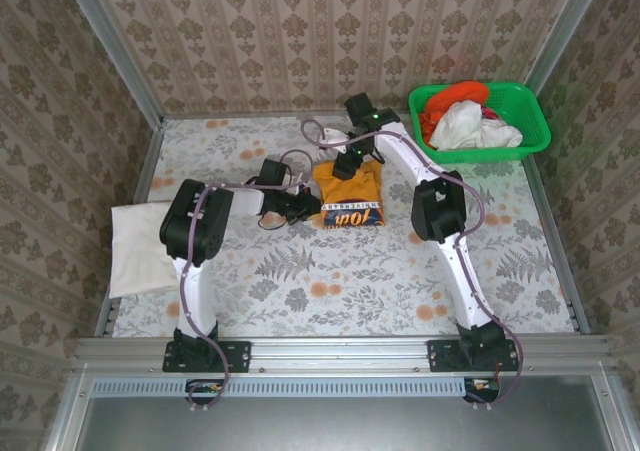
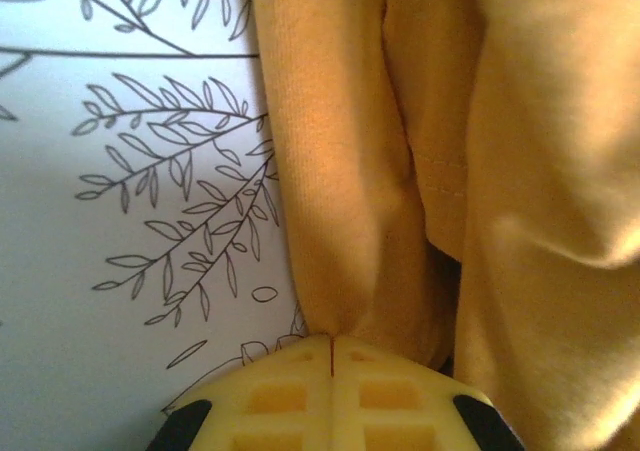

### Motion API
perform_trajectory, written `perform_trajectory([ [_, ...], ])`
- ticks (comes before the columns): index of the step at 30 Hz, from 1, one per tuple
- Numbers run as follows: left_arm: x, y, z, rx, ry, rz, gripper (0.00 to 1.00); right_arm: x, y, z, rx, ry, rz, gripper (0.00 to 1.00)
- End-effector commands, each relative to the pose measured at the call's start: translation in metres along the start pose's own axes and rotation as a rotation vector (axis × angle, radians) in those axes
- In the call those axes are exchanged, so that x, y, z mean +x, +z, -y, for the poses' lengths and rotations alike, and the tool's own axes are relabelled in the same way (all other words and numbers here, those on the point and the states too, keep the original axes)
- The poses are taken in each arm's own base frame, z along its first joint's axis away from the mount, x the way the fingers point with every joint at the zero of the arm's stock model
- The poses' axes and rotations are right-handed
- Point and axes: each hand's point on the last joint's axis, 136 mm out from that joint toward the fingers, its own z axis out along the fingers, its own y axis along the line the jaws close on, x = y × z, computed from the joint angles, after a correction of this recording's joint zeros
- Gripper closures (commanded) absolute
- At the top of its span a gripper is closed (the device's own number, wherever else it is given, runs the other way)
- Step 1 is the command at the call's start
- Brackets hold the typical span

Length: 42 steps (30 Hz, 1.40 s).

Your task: Fold and stack the t-shirts

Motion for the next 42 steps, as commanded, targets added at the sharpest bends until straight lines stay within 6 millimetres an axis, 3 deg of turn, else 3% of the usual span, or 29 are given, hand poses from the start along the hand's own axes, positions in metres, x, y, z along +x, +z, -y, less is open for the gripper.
perform_trajectory([
  [1, 0.038, 0.006, -0.073, -0.228, -0.167, -0.046, 1.00, -0.033, -0.046, 0.036, 0.195, 0.058, 0.138, 0.23],
  [6, 0.027, -0.011, -0.051, -0.213, -0.124, 0.011, 0.90, -0.042, -0.083, 0.050, 0.326, 0.246, 0.263, 0.18],
  [10, 0.018, -0.033, -0.037, -0.251, -0.077, 0.093, 0.77, -0.038, -0.103, 0.033, 0.331, 0.345, 0.352, 0.04],
  [13, 0.007, -0.055, -0.034, -0.328, -0.042, 0.195, 0.70, -0.032, -0.112, 0.020, 0.328, 0.425, 0.403, 0.00],
  [18, -0.015, -0.077, -0.005, -0.374, 0.068, 0.343, 0.46, -0.009, -0.102, -0.006, 0.309, 0.475, 0.413, 0.00],
  [21, -0.019, -0.065, 0.033, -0.304, 0.130, 0.357, 0.34, 0.012, -0.086, -0.010, 0.329, 0.513, 0.363, 0.00],
  [24, -0.024, -0.047, 0.058, -0.243, 0.161, 0.343, 0.27, 0.027, -0.073, 0.000, 0.373, 0.572, 0.318, 0.03],
  [27, -0.027, -0.025, 0.056, -0.248, 0.155, 0.301, 0.32, 0.043, -0.063, 0.019, 0.406, 0.667, 0.244, 0.09],
  [30, -0.025, -0.010, 0.038, -0.283, 0.112, 0.260, 0.52, 0.056, -0.060, 0.038, 0.450, 0.759, 0.188, 0.16],
  [33, -0.019, -0.004, 0.022, -0.315, 0.079, 0.227, 0.65, 0.073, -0.058, 0.051, 0.453, 0.855, 0.139, 0.21],
  [36, -0.014, -0.003, 0.018, -0.315, 0.071, 0.216, 0.63, 0.086, -0.054, 0.052, 0.419, 0.929, 0.091, 0.25],
  [42, -0.015, -0.005, 0.026, -0.289, 0.090, 0.222, 0.44, 0.096, -0.047, 0.038, 0.368, 0.985, 0.040, 0.27],
])
